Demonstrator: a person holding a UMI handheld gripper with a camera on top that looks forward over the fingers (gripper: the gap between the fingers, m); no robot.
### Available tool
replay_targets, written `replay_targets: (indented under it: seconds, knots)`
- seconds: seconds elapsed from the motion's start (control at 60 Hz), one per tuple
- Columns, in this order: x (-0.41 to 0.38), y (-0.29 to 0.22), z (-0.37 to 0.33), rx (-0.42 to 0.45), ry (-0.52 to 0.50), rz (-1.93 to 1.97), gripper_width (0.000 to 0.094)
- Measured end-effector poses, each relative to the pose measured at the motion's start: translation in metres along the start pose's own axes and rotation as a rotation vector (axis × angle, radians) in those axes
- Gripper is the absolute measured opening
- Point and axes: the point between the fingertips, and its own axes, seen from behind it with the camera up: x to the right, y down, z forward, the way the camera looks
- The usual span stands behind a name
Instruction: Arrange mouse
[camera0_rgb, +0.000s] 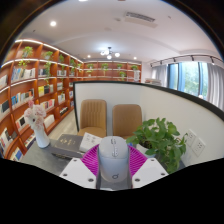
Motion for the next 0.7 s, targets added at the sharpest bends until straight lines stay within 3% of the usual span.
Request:
replay_targets:
  seconds: [0.133,0.45,0.7]
  knots:
    - [-0.06,0.033,0.004,-0.061,-0.064,-0.036,0.0354]
    - [-0.111,0.24,0.022,-0.377,-0.094,0.006,0.0354]
    - [-0.127,0.317,0.024,-0.477,-0.101,0.012,0.0372]
